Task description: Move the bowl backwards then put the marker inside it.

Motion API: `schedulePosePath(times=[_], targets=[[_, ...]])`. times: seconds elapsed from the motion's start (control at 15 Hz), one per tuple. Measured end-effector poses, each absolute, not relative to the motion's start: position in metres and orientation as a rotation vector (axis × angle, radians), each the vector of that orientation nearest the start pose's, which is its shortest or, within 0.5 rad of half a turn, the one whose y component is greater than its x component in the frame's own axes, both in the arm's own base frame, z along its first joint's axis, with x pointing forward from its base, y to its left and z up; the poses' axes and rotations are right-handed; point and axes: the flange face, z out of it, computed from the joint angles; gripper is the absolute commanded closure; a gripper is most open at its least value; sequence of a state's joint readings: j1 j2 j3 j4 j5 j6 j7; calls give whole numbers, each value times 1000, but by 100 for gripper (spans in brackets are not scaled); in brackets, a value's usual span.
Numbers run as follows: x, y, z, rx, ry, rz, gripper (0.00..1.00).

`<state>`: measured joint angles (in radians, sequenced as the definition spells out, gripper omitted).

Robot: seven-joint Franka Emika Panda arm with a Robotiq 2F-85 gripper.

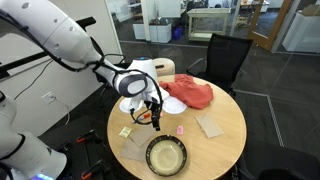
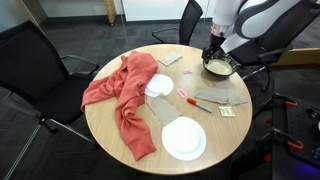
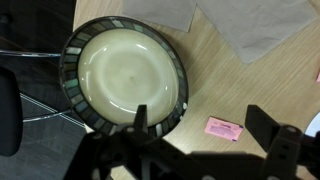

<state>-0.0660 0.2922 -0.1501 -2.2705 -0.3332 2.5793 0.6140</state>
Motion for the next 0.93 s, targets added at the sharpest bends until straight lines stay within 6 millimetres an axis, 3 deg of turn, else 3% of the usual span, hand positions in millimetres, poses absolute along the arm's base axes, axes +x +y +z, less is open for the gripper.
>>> schedulePosePath(times=[0.6, 0.93], targets=[[521, -134, 190, -3249, 968, 18, 0], [521, -135, 174, -3248, 968, 51, 0]])
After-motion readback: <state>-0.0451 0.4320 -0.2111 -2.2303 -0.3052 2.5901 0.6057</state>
